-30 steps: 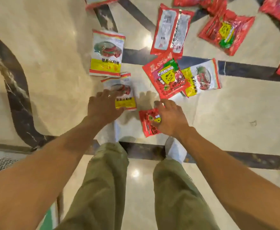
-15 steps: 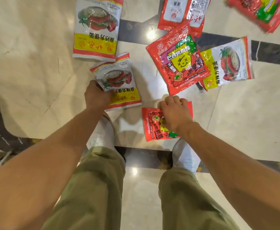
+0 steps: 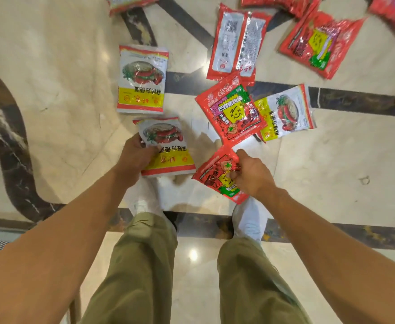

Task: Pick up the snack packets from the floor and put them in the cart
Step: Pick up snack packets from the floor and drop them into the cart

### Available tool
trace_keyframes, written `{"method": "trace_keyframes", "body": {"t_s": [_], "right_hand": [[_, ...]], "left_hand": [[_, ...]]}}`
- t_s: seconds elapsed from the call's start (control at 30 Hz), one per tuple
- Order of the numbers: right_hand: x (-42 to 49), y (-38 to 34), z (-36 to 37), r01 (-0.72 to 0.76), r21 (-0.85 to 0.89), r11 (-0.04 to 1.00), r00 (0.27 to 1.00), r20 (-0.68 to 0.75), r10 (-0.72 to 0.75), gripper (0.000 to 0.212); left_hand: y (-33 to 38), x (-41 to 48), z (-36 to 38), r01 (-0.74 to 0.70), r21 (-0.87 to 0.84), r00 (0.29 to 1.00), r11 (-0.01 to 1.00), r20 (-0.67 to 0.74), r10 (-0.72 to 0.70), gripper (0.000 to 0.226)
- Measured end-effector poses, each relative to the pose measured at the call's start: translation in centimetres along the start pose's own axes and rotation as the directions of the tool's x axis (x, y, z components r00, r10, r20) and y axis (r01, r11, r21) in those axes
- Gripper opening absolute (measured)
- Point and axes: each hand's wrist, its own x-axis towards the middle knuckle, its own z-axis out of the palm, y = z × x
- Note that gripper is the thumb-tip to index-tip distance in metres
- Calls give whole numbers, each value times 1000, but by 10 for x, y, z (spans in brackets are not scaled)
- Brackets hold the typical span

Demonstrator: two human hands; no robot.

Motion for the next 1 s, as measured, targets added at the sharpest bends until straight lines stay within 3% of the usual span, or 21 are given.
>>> {"method": "trace_keyframes", "body": {"t_s": [0.07, 0.17, 0.27, 0.33, 0.47, 0.7, 0.9, 1.0], "right_hand": [[-24, -3, -25, -71, 232, 970, 996, -42, 83, 38], [-69, -11, -71, -118, 529, 840, 978, -83, 190, 39], [-119, -20, -125, -59, 803, 593, 946, -146, 291, 37], [-160, -30, -170, 16, 893, 449, 935, -173, 310, 33], [-255, -50, -266, 110, 957, 269, 935, -192, 299, 28], [-435, -55, -411, 246, 962, 118, 911, -271, 312, 32], [-596, -43, -471, 409, 913, -1, 837, -374, 399, 34], [-668, -29, -476, 493, 868, -51, 762, -403, 507, 29]], "left_hand": [[25, -25, -4, -12, 34, 1000, 999, 26, 11, 27], [68, -71, -13, -58, 63, 995, 996, 79, 53, 29], [123, -127, -19, -157, 55, 981, 986, 127, 149, 46], [166, -168, -23, -224, 39, 965, 974, 150, 216, 55], [257, -261, -21, -336, 1, 933, 942, 136, 332, 65], [426, -429, -5, -453, -32, 880, 891, 142, 453, 74], [532, -572, 35, -579, -38, 746, 815, 378, 548, 61], [563, -628, 69, -622, -37, 663, 782, 506, 551, 65]]}}
